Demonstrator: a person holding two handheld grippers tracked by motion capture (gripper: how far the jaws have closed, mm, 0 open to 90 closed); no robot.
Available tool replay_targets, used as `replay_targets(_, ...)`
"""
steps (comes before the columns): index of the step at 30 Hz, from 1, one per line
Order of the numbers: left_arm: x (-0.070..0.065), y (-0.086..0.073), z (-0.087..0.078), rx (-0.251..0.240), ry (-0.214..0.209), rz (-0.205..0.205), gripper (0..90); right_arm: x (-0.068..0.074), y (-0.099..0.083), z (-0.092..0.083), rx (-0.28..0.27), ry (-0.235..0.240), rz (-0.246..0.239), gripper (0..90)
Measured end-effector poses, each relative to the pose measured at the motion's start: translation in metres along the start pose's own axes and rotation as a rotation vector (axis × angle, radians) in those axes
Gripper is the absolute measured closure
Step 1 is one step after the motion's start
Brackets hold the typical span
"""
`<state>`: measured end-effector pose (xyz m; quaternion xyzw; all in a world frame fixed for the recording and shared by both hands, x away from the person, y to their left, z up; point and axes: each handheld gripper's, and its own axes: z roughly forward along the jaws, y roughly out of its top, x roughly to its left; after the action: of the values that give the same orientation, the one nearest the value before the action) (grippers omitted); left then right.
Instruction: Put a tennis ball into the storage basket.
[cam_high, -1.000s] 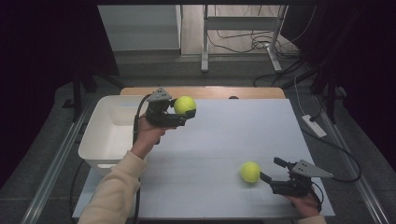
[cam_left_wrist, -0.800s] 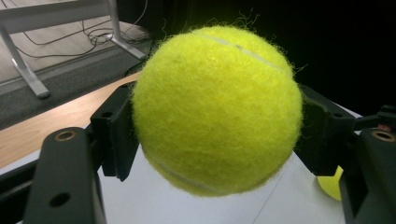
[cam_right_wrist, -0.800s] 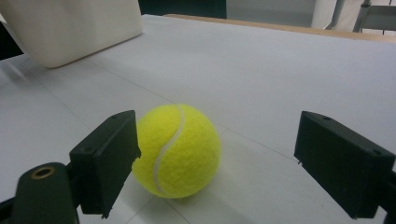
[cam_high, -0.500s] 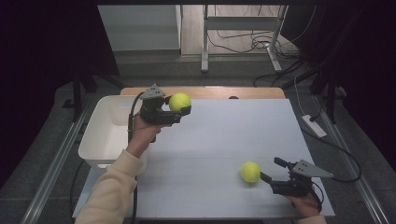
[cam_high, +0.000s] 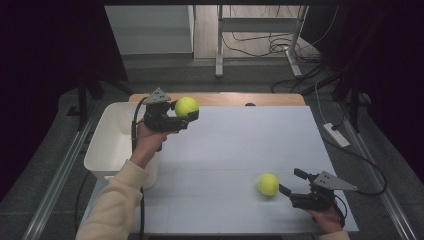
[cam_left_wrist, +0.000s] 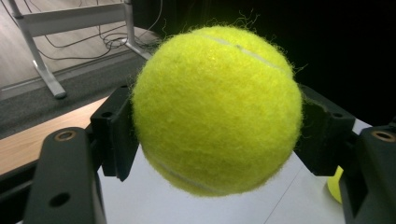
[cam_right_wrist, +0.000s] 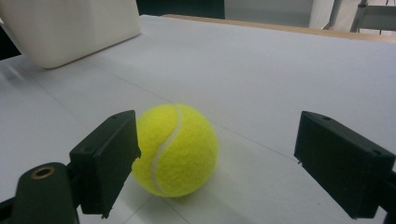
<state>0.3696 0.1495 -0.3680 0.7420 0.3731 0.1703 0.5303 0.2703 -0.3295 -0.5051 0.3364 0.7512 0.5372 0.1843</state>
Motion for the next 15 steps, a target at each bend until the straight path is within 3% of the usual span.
replay_targets(15,0.01,-0.001,-0.011,-0.014,0.034,-0.033,27.4,0.0,0.0,0.001,0.0,0.004,-0.003,13.9)
